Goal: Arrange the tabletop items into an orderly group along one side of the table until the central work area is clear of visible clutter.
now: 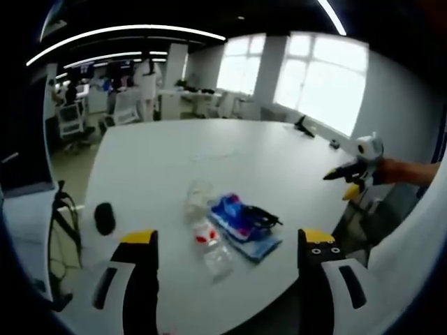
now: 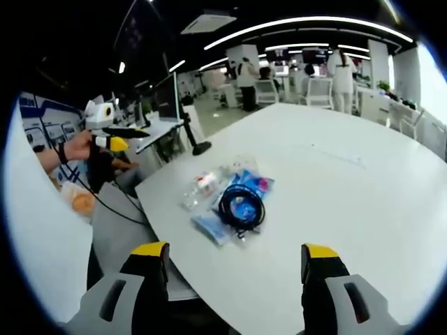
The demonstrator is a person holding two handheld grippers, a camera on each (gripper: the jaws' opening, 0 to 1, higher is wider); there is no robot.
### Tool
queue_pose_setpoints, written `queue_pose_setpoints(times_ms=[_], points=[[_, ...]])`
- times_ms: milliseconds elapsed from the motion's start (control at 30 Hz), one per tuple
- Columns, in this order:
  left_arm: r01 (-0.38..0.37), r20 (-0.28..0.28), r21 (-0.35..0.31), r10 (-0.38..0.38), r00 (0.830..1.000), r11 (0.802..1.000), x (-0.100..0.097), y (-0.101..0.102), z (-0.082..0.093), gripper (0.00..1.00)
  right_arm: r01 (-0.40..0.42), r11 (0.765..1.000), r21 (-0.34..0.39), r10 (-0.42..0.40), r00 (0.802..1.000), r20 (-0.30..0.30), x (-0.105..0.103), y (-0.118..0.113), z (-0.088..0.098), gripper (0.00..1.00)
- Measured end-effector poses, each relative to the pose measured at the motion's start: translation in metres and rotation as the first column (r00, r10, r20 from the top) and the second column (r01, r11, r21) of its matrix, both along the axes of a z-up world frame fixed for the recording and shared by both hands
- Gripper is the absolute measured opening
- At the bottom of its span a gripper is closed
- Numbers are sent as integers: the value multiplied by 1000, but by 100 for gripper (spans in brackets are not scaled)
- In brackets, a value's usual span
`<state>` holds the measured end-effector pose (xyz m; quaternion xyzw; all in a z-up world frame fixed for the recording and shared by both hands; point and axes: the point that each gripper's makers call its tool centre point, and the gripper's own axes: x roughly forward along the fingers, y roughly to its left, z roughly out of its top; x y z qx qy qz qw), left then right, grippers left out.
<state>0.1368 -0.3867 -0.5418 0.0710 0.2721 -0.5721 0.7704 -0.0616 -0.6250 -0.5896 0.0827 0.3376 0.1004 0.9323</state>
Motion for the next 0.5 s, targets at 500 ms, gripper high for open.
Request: queue_pose_setpoints(times_ms=[500], points=[[-30, -49, 1, 30, 998, 1000, -1, -6, -8, 81, 36, 999, 6, -36, 999, -6, -9, -2, -1, 78]])
